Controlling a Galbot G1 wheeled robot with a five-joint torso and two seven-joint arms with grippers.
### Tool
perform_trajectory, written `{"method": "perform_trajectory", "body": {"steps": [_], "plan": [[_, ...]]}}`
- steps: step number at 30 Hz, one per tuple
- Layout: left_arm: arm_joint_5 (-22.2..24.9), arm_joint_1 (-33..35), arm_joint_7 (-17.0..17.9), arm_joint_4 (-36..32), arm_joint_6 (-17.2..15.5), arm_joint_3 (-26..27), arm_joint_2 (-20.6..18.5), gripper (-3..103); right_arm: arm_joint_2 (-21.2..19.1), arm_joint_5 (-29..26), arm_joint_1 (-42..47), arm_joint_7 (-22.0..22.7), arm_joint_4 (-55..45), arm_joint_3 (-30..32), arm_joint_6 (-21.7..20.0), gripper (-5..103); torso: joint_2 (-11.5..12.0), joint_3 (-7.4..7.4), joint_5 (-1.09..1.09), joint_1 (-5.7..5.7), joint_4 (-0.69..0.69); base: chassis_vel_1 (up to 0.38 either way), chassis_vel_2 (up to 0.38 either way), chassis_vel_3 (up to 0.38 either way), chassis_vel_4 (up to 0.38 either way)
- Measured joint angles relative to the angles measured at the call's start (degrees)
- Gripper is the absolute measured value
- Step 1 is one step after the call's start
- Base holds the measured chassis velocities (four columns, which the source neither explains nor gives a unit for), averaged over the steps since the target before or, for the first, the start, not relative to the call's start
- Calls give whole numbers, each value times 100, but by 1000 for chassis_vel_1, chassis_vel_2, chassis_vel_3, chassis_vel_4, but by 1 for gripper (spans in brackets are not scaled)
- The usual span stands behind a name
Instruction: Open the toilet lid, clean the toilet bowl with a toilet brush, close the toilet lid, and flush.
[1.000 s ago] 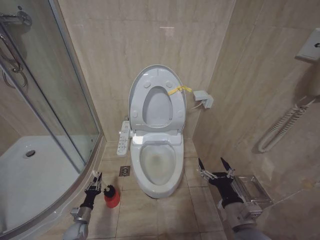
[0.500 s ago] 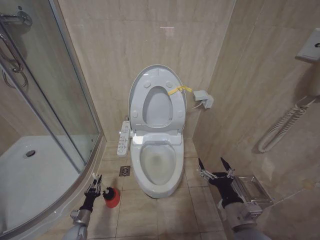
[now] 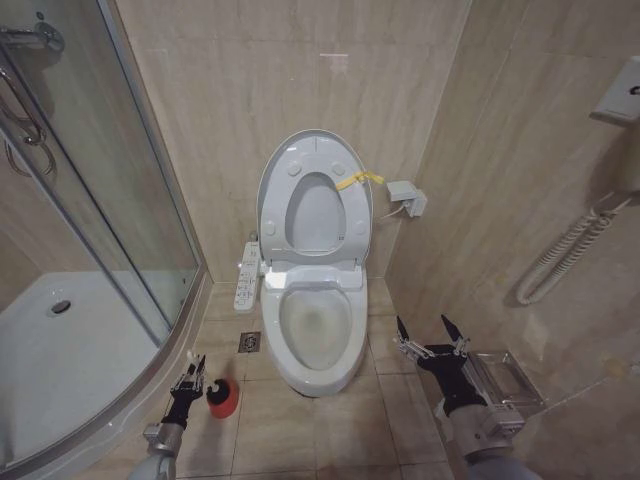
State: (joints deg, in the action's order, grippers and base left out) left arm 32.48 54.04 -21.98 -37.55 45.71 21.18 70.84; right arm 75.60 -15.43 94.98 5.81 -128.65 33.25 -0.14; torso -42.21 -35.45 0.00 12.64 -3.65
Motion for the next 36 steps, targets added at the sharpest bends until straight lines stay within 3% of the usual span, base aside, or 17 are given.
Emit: {"method": "perform_trajectory", "body": {"steps": [9,16,27,36], "plan": [[-3,-36,-13,335,111,-97,57,16,0,0,0,0,0,0,0,100,0,0,0,0,-1,0,0,0,0],[83,106,100,190,113,-62,65,16,0,0,0,0,0,0,0,100,0,0,0,0,-1,0,0,0,0],[-279,297,213,221,128,140,244,16,0,0,0,0,0,0,0,100,0,1,-2,0,-1,0,0,0,0],[-820,602,922,15,110,170,339,14,0,0,0,1,0,1,0,100,-1,0,2,0,-2,0,0,0,0]]}}
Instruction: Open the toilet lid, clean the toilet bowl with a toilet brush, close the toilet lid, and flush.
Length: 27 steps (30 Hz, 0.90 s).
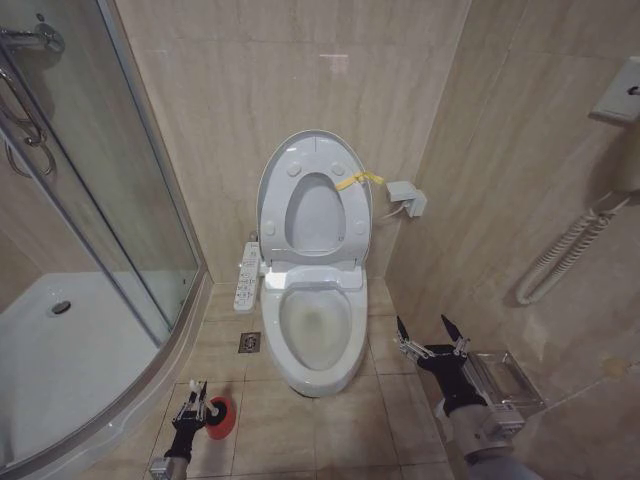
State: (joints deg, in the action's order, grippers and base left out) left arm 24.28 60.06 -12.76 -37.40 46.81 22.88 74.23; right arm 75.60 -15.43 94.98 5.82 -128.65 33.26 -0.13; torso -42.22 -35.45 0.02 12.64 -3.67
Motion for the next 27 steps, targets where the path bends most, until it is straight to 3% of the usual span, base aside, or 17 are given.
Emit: {"method": "perform_trajectory", "body": {"steps": [1,2,4,5,11,12,18,19,20,26,27], "plan": [[-66,10,97,-9,0,3,9,14,-2,0,1,-1,0,-1,-1,100,0,-1,7,1,9,0,0,0,0],[-131,5,176,-23,0,30,12,14,0,0,-1,-1,-1,-1,1,100,0,0,0,1,0,0,0,0,0],[-151,6,218,-36,0,47,12,14,0,0,-1,-1,-1,-1,0,100,0,0,-4,0,0,0,0,0,0],[-156,13,228,-45,-1,54,12,40,-1,0,-1,-1,0,-1,0,100,0,0,-2,1,2,0,0,0,0],[-76,182,220,-260,-2,57,10,40,0,0,-1,-1,-1,-1,0,100,0,0,-1,1,2,0,0,0,0],[-72,201,220,-293,-2,57,12,67,-1,0,0,-1,-1,-1,0,100,0,0,0,1,2,0,0,0,0],[36,506,223,-897,-8,-4,48,67,0,-1,-1,-1,-1,-1,0,100,1,0,-1,1,0,0,0,0,0],[65,628,275,-1185,-25,-48,58,93,0,0,-1,-1,0,-1,0,100,1,0,-2,1,1,0,0,0,0],[65,628,275,-1185,-25,-48,58,93,0,0,-1,-1,0,-1,0,100,1,0,-2,1,1,0,0,0,0],[-81,1054,615,-2622,-206,-149,84,93,0,0,-1,-1,0,-1,0,100,1,0,-2,0,1,0,0,0,0],[-204,1137,727,-2993,-231,-162,86,100,0,0,-1,-1,-1,-1,0,100,1,1,-2,0,0,0,0,0,0]]}}
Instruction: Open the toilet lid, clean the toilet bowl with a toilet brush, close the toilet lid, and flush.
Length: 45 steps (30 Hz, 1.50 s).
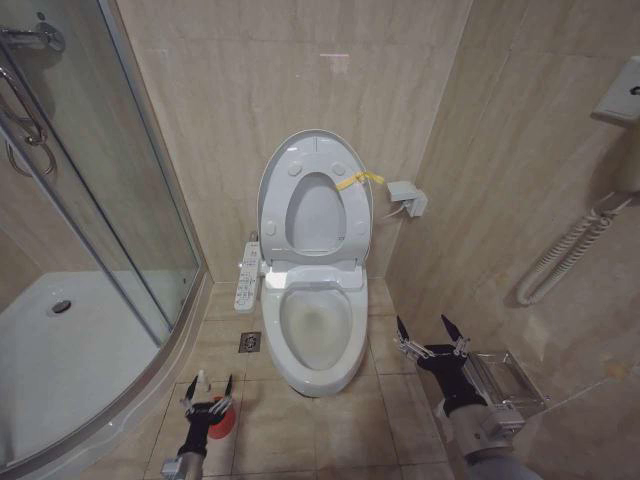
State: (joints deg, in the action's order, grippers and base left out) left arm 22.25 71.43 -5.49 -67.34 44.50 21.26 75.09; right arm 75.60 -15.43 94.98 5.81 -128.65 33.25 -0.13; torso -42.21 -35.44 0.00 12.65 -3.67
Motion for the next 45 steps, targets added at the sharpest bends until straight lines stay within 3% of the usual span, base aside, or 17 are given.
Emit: {"method": "perform_trajectory", "body": {"steps": [2,5,9,11,15,20,23,26,27,29,30,34,40,45], "plan": [[-203,47,155,-218,-12,-3,0,100,0,0,0,0,0,0,0,100,0,0,0,0,0,0,0,0,0],[-918,227,602,-979,-45,116,32,100,0,0,0,0,0,0,0,100,0,0,0,0,0,0,0,0,0],[-1018,441,831,-1737,-278,175,-5,100,0,0,0,0,0,0,0,100,0,0,1,0,2,0,0,0,0],[-1142,666,1126,-2470,-622,328,-50,100,0,0,0,0,0,0,0,100,0,0,-1,-1,1,0,0,0,0],[-1167,919,1320,-3246,-923,537,-150,100,0,0,0,0,0,0,0,100,0,0,0,-1,1,0,0,0,0],[-967,1252,1141,-4262,-1380,847,-343,100,0,0,0,0,0,0,0,100,0,0,0,-1,1,0,0,0,0],[-948,1330,1042,-4494,-1537,1011,-370,100,0,0,0,0,0,0,0,100,0,0,1,-1,0,0,0,0,0],[-737,1688,966,-5067,-2108,1366,-368,100,0,0,0,0,0,0,0,100,0,0,2,0,1,0,0,0,0],[-737,1688,966,-5067,-2108,1366,-368,100,0,0,0,0,0,0,0,100,0,0,2,0,1,0,0,0,0],[-599,2015,967,-5516,-2597,1601,-330,100,0,0,0,0,0,0,0,100,0,0,0,-1,2,0,0,0,0],[-599,2015,967,-5516,-2597,1601,-330,100,0,0,0,0,0,0,0,100,0,0,0,-1,2,0,0,0,0],[-353,2463,995,-6160,-3363,1932,-236,100,0,0,0,0,0,0,0,100,0,0,1,-1,2,0,0,0,0],[-253,2775,1027,-6640,-3840,2007,-153,100,0,0,0,0,0,0,0,100,0,0,1,-1,0,0,0,0,0],[-362,2896,1213,-6849,-3887,1970,-42,100,0,0,0,0,0,0,0,100,0,0,1,-1,0,0,0,0,0]]}}
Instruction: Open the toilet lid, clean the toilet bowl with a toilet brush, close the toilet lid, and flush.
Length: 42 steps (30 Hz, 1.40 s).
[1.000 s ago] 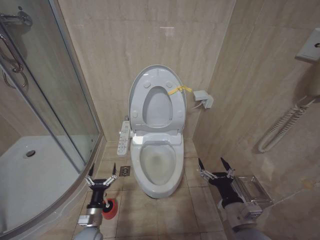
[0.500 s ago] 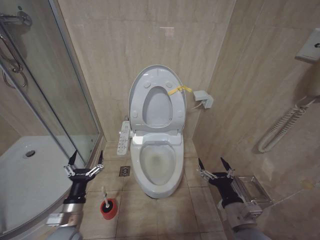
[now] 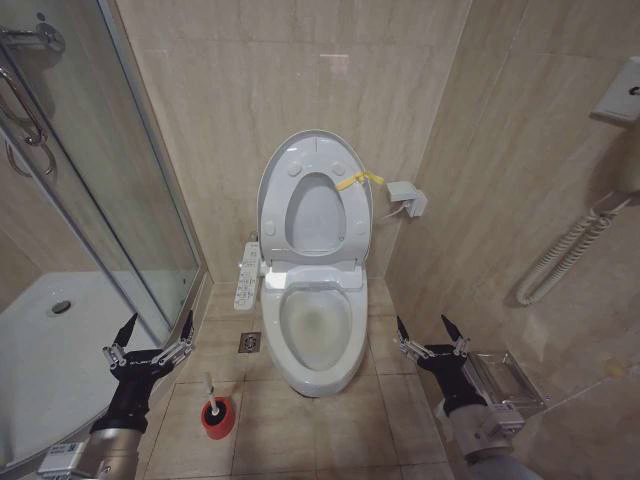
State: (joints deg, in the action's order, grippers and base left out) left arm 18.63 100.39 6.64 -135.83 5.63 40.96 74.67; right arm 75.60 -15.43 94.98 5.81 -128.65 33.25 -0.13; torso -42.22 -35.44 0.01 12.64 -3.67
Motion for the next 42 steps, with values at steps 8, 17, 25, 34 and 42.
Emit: {"method": "perform_trajectory", "body": {"steps": [8,17,25,34,42], "plan": [[-23,361,304,-518,-174,-209,142,100,0,0,0,0,0,0,0,100,0,0,-1,0,0,0,0,0,0],[-31,826,495,-775,-303,-225,87,100,0,0,0,0,0,0,0,100,0,0,-1,1,-1,0,0,0,0],[-218,1038,521,-773,-246,-372,154,100,0,0,0,0,0,0,0,100,0,0,-1,0,0,0,0,0,0],[-366,984,618,-761,-58,-515,68,100,0,0,0,0,0,0,0,100,0,0,-1,1,0,0,0,0,0],[-558,1017,659,-717,29,-834,65,100,0,0,0,0,0,0,0,100,0,0,-1,1,1,0,0,0,0]]}}
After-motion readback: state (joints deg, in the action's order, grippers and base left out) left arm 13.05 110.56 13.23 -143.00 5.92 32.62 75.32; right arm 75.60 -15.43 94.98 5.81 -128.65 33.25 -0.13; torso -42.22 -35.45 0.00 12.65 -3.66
